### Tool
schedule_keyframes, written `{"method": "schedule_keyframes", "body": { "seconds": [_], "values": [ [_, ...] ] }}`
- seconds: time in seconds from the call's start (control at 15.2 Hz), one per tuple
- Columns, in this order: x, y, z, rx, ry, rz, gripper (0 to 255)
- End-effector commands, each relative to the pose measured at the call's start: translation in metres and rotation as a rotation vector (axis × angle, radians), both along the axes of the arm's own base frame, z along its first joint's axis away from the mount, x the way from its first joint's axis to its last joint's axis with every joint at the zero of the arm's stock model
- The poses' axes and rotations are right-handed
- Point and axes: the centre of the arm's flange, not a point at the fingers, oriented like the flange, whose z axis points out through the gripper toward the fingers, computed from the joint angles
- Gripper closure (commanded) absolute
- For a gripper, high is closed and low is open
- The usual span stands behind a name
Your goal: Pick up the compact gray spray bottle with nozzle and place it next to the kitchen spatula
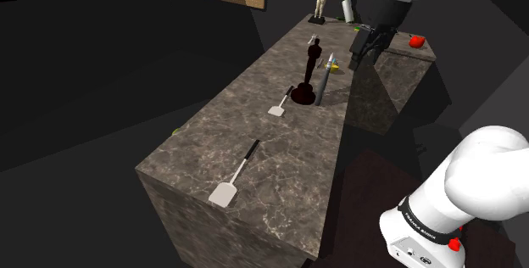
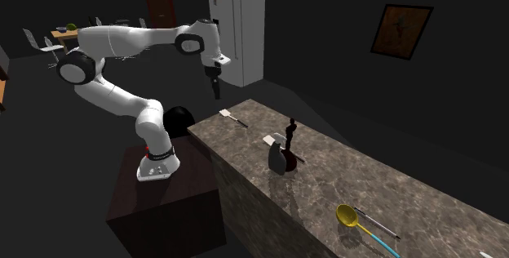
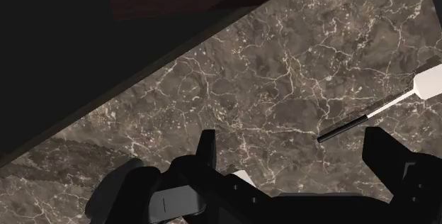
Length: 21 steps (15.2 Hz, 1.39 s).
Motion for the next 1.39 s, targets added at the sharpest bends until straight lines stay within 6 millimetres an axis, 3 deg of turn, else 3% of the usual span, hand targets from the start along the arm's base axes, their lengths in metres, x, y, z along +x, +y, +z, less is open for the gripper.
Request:
{"method": "schedule_keyframes", "body": {
  "seconds": [0.0,0.73,1.32],
  "values": [
    [0.0,0.0,0.0,0.0,0.0,0.0,0],
    [0.14,-0.083,-0.046,0.082,0.167,-0.308,0],
    [0.224,-0.175,-0.105,0.15,0.304,-0.561,0]
  ]
}}
